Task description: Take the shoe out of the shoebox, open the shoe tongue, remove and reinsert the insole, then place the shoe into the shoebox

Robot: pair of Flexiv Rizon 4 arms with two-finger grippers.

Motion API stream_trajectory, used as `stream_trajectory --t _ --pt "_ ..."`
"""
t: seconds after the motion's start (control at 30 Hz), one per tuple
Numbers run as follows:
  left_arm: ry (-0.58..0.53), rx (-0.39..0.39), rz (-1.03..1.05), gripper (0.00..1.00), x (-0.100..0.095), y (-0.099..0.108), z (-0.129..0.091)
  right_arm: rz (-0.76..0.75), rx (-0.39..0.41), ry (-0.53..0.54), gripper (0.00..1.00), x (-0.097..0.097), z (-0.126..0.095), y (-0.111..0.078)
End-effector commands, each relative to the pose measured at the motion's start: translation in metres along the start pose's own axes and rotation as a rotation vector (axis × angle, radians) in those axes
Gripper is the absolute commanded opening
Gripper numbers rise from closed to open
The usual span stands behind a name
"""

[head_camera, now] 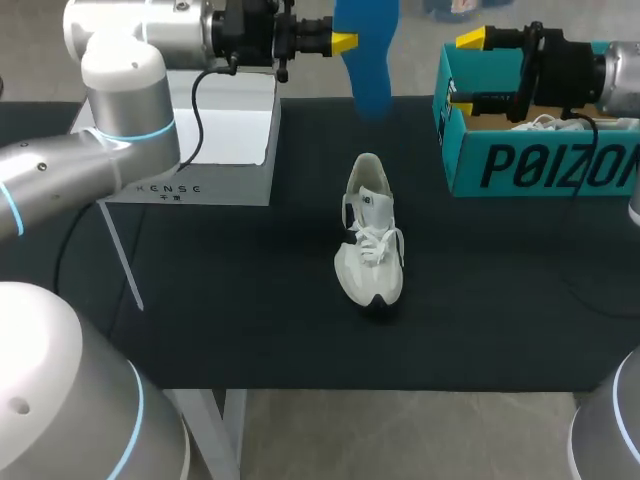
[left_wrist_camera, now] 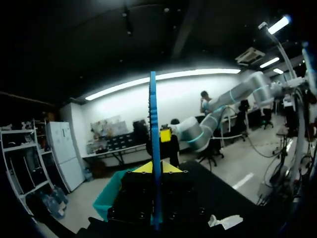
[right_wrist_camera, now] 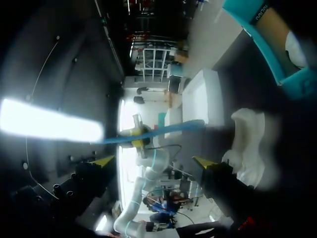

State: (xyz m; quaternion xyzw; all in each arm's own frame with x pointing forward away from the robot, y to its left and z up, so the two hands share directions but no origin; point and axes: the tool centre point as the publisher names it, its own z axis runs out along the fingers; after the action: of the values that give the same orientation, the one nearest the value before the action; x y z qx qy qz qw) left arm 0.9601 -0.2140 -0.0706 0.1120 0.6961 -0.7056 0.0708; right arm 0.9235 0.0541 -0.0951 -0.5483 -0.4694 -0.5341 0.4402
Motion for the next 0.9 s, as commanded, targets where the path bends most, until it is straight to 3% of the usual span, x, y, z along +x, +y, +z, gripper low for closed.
stream_trajectory --t 0.03,0.47,0.53,0.63,0.9 --pt "0.092 -0.046 0.737 0.00 -0.008 -0.002 0.005 0.003 -0.005 -0.001 1.00 0.000 -0.001 -0.002" --pt "0.092 -0.046 0.737 0.00 -0.008 -0.002 0.005 0.033 0.005 0.024 1.00 0.008 0.000 -0.006" --pt "0.194 -0.212 1.064 0.00 -0.007 0.002 0.008 0.040 0.010 0.047 1.00 0.012 0.000 -0.008" --pt "0.207 -0.275 1.346 0.00 -0.008 0.002 0.011 0.040 0.013 0.056 1.00 0.018 0.003 -0.009" --pt "0.143 -0.265 1.595 0.00 -0.007 0.017 0.008 0.020 0.014 0.046 1.00 0.026 0.007 -0.004"
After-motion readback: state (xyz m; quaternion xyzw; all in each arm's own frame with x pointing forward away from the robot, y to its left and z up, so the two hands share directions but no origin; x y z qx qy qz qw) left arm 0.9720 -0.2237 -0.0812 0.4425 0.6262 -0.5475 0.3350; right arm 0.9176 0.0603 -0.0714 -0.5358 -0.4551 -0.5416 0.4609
